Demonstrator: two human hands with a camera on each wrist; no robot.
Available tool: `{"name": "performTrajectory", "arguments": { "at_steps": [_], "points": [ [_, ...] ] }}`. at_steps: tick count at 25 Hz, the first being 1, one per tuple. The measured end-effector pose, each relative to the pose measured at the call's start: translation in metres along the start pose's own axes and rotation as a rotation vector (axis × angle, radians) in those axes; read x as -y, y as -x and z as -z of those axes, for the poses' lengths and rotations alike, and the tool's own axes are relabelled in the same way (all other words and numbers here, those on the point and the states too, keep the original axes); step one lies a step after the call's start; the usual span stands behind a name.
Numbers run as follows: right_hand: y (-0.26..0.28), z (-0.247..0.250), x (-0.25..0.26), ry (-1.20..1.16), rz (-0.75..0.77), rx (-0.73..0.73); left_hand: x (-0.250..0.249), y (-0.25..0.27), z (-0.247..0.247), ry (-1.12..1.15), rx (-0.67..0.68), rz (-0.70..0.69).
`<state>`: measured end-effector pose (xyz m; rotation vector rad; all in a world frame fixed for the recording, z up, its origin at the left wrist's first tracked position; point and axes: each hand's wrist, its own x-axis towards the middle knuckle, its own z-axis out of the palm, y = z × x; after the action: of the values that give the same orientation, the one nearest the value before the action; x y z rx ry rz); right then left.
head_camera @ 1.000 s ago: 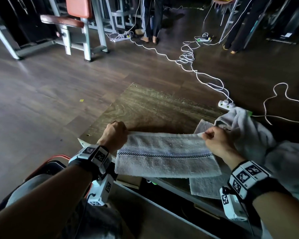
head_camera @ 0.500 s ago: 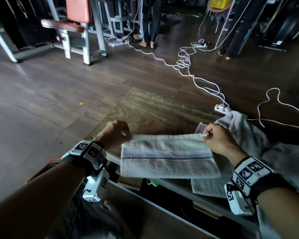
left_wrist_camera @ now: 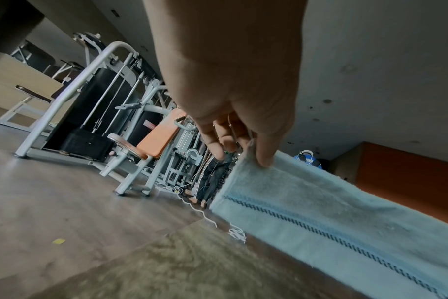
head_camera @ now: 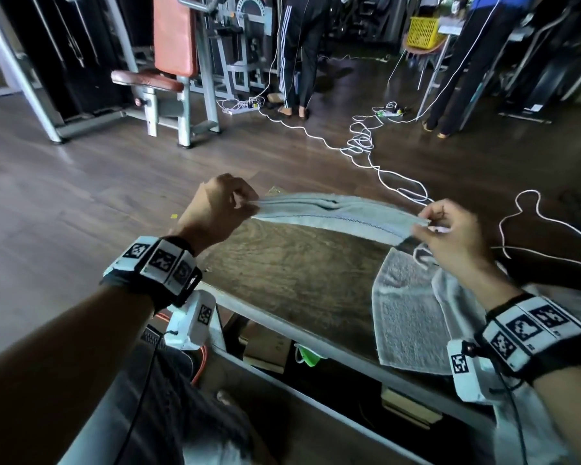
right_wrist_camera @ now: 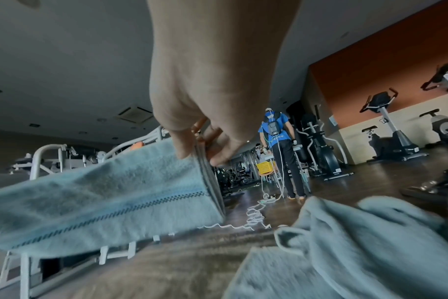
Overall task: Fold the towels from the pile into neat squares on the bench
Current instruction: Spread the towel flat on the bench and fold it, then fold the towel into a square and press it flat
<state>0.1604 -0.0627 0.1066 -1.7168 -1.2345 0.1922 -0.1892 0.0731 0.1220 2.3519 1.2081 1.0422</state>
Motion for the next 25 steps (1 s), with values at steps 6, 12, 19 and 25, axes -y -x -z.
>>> {"name": "performTrajectory", "arguments": {
  "at_steps": [6,12,19,25],
  "points": [
    [0.093,-0.022,-0.075,0.25,-0.303,0.53,0.056,0.091,-0.048,-0.139,0.509,0.343],
    [0.106,-0.05,-0.079,0.264,-0.429,0.252,0.069,0.1,-0.083,-0.196,0.494,0.509],
    [0.106,-0.059,-0.067,0.361,-0.485,0.198,0.054,0.104,-0.09,-0.15,0.265,0.661],
    [0.086,-0.039,-0.053,0.332,-0.443,0.151,0.041,0.084,-0.071,-0.04,0.156,0.71]
  ]
}}
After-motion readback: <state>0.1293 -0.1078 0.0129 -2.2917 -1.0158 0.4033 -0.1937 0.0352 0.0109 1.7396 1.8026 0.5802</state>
